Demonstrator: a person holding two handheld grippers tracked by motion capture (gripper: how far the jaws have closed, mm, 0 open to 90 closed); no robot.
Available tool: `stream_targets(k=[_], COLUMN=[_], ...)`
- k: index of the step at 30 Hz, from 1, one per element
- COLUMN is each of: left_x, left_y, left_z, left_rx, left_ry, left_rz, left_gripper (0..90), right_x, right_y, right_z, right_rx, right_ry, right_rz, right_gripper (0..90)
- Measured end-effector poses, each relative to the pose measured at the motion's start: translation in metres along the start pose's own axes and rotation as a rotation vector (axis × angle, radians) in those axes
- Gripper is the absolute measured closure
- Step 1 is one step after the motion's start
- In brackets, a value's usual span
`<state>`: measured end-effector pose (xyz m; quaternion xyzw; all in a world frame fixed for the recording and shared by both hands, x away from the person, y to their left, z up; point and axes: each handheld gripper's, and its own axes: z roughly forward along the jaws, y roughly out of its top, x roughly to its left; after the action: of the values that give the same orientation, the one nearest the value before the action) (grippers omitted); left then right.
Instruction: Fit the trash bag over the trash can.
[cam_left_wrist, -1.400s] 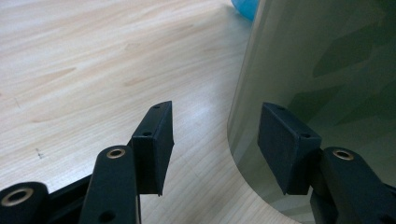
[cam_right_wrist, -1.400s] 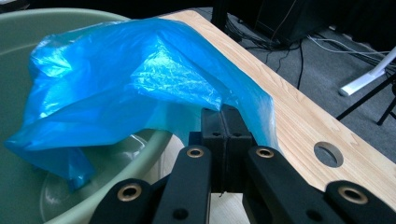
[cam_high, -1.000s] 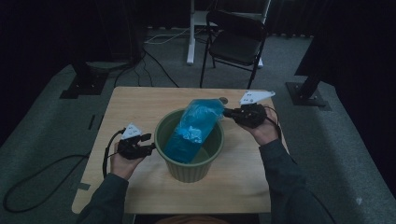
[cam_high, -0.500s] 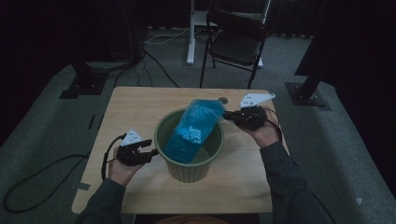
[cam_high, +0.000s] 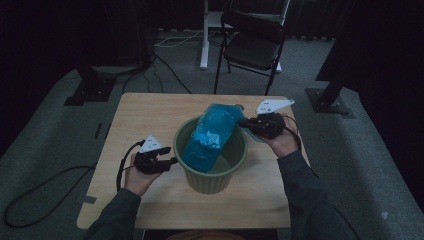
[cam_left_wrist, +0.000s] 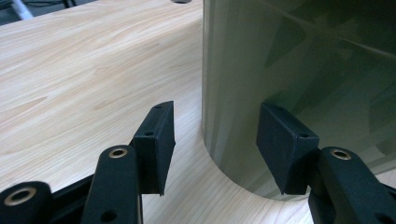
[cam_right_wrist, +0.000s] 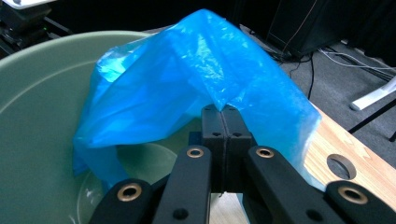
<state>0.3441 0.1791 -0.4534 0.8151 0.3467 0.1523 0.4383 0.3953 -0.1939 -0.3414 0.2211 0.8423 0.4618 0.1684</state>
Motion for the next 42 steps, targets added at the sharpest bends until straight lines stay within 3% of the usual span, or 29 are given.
stream_targets(k=[6,13,15,21,31,42], left_x=[0.008,0.022,0.023,0.019,0.002,-0.026], left_y=[0.003,0.012,0.017,0.038,0.07,0.1], left_z=[-0.006,-0.03,-0.036,-0.046,-0.044,-0.03], left_rx=[-0.002,-0.078,-0.103,-0.156,-0.183,-0.159], left_ry=[0.054,0.085,0.073,0.046,-0.006,-0.079], left_rz=[-0.019,-0.054,-0.056,-0.024,0.057,0.151], left_gripper=[47.9,48.4,48.4,48.0,46.1,37.8], right_x=[0.004,0.01,0.011,0.017,0.026,0.036], right_y=[0.002,0.004,0.004,0.005,0.009,0.019], right_z=[-0.002,0.004,0.007,0.014,0.018,0.027], right_rx=[-0.02,-0.002,0.001,0.02,0.027,0.05], right_ry=[0.031,0.063,0.072,0.099,0.127,0.143], right_rz=[-0.013,-0.037,-0.039,-0.061,-0.095,-0.119], right_gripper=[90.0,90.0,90.0,90.0,90.0,90.0])
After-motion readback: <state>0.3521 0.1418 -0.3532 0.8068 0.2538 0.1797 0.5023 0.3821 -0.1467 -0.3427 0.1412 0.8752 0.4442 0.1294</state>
